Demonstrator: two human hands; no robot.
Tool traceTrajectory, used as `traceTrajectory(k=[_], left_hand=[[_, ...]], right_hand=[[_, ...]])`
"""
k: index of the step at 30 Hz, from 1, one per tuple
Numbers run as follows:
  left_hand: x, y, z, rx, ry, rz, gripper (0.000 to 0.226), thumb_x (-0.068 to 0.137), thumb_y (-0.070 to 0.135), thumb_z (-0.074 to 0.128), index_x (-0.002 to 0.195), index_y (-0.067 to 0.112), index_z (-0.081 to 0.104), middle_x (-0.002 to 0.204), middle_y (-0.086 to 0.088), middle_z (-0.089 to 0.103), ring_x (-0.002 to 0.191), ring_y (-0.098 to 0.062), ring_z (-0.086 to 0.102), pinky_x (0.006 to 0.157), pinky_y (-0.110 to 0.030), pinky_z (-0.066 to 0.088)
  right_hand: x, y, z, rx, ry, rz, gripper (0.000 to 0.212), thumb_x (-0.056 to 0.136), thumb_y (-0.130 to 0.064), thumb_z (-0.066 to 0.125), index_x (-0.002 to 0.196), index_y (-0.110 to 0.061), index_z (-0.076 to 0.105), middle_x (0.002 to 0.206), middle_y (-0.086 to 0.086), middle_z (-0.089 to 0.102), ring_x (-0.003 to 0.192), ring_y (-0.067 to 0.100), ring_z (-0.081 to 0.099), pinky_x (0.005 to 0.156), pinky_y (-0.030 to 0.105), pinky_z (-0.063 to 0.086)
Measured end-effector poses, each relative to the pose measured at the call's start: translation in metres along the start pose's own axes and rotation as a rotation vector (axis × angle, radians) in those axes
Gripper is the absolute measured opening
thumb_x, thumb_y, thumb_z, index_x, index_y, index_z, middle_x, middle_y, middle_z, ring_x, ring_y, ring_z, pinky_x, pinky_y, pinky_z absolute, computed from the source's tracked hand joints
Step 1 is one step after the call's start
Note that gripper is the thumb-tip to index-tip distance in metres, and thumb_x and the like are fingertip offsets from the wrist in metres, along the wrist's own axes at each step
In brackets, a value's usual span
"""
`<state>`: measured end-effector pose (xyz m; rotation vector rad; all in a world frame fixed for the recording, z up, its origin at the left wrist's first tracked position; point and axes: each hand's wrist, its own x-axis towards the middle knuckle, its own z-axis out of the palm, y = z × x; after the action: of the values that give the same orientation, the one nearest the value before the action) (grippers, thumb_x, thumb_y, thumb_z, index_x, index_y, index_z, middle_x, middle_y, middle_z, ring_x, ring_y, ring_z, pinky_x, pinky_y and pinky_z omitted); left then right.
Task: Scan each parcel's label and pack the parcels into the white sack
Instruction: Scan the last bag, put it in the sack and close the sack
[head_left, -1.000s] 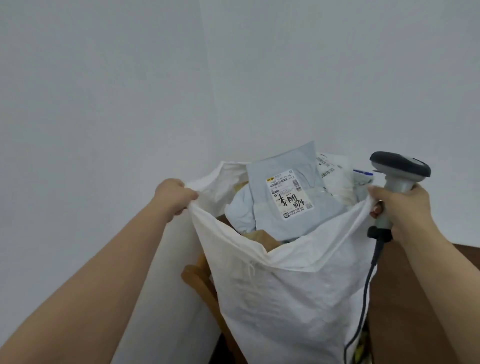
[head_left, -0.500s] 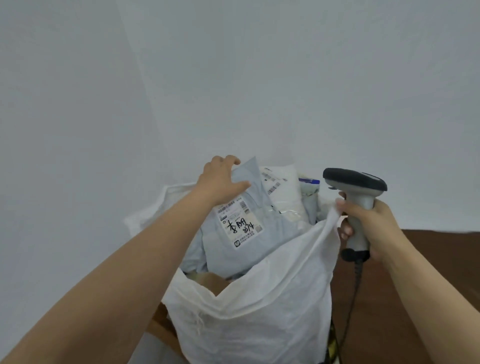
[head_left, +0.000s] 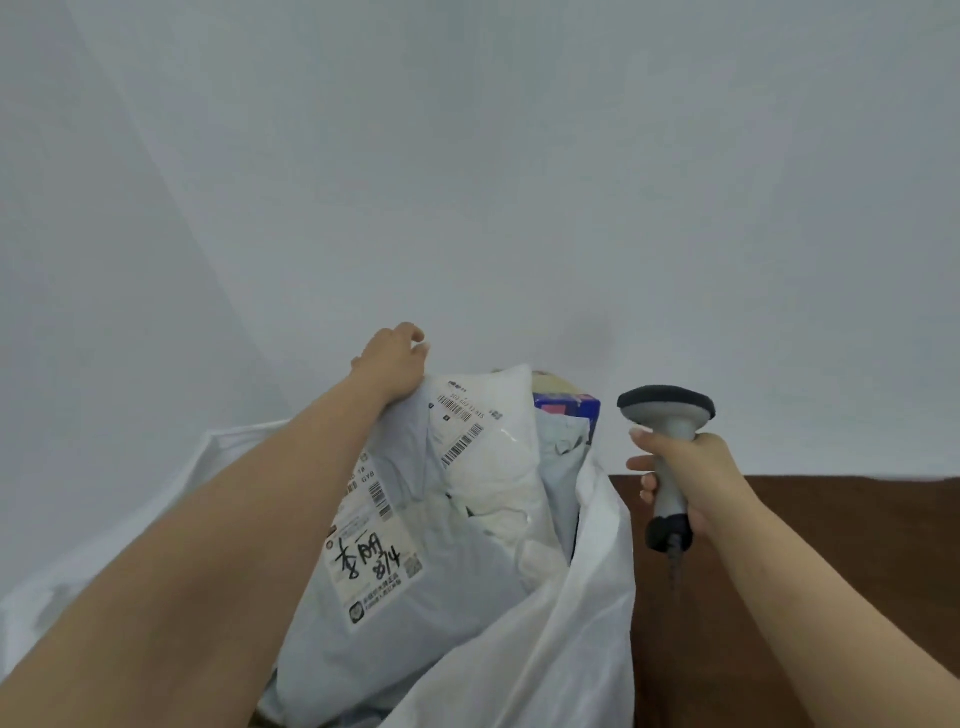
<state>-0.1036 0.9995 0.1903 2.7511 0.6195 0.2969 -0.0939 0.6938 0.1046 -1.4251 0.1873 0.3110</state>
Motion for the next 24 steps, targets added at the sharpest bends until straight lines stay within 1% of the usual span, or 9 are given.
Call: traceTrajectory(k=[3,5,10,12,15,17,19,21,24], left_hand=[[0.011,-0.015,0.017,0.027,-0.117,-0.093,0.039,0.1,0.011,0.041,0.137,0.007,0.049,0.144,-0.017,0.047,0.133,-0.03,0.042,0.105,-0.028,0.031],[0.014,-0.017,0.026,0.084,-0.233,-0.118,0.044,0.097,0.006,0.042,0.141,0.007,0.047,0.149,-0.015,0.042,0.138,-0.028,0.038,0.108,-0.027,0.029],[0.018,-0.007,0.032,0.239,-0.532,-0.114,0.045,0.1,0.019,0.044,0.143,0.004,0.042,0.153,-0.011,0.037,0.139,-0.025,0.037,0.111,-0.029,0.029],[0.019,-0.008,0.034,0.253,-0.593,-0.104,0.045,0.101,0.026,0.046,0.142,0.007,0.046,0.151,-0.007,0.041,0.137,-0.023,0.04,0.113,-0.033,0.03],[0.021,-0.012,0.038,0.248,-0.649,-0.101,0.038,0.097,0.027,0.055,0.132,0.013,0.06,0.137,-0.003,0.056,0.125,-0.022,0.051,0.108,-0.034,0.038],[0.022,-0.016,0.042,0.223,-0.622,-0.112,0.03,0.092,0.024,0.061,0.118,0.012,0.069,0.116,-0.005,0.066,0.109,-0.021,0.058,0.097,-0.03,0.045],[0.022,-0.014,0.043,0.195,-0.523,-0.115,0.023,0.092,0.023,0.061,0.092,0.003,0.071,0.089,-0.012,0.062,0.089,-0.024,0.054,0.08,-0.026,0.043],[0.023,-0.008,0.035,0.182,-0.384,-0.121,0.038,0.097,0.03,0.055,0.076,0.0,0.064,0.091,-0.027,0.062,0.086,-0.032,0.053,0.076,-0.03,0.041],[0.031,-0.005,0.022,0.103,-0.19,-0.132,0.043,0.1,0.035,0.047,0.09,0.002,0.073,0.101,-0.021,0.07,0.099,-0.031,0.064,0.085,-0.031,0.045]], right_hand=[[0.03,0.001,0.013,0.014,0.002,0.083,0.027,0.09,-0.014,0.069,0.103,0.005,0.055,0.1,0.028,0.066,0.045,0.02,0.047,0.042,0.026,0.046],[0.046,0.001,0.019,0.018,-0.002,0.127,0.031,0.09,-0.016,0.069,0.108,0.005,0.054,0.098,0.028,0.067,0.046,0.02,0.048,0.045,0.027,0.046],[0.069,-0.003,0.032,0.012,-0.05,0.192,0.031,0.093,-0.016,0.066,0.112,0.005,0.055,0.074,0.02,0.062,0.043,0.018,0.046,0.047,0.029,0.043],[0.075,-0.003,0.035,0.038,-0.079,0.215,0.038,0.091,-0.025,0.07,0.114,0.002,0.057,0.077,0.019,0.065,0.041,0.017,0.047,0.045,0.027,0.043],[0.079,-0.007,0.039,0.044,-0.12,0.215,0.049,0.083,-0.045,0.075,0.102,-0.002,0.061,0.081,0.015,0.066,0.046,0.016,0.05,0.047,0.026,0.044],[0.076,-0.011,0.041,0.037,-0.174,0.186,0.045,0.081,-0.043,0.077,0.095,-0.003,0.061,0.076,0.012,0.064,0.047,0.016,0.048,0.045,0.025,0.045],[0.074,-0.013,0.042,0.035,-0.241,0.135,0.031,0.083,-0.027,0.077,0.092,-0.002,0.062,0.065,0.008,0.063,0.044,0.015,0.044,0.04,0.022,0.043],[0.072,-0.013,0.042,0.02,-0.288,0.09,0.021,0.084,-0.016,0.076,0.091,-0.001,0.062,0.054,0.003,0.06,0.041,0.014,0.042,0.04,0.021,0.04],[0.064,-0.019,0.048,-0.045,-0.396,0.006,0.015,0.084,-0.01,0.074,0.088,-0.002,0.062,0.049,0.002,0.057,0.039,0.014,0.041,0.039,0.022,0.038]])
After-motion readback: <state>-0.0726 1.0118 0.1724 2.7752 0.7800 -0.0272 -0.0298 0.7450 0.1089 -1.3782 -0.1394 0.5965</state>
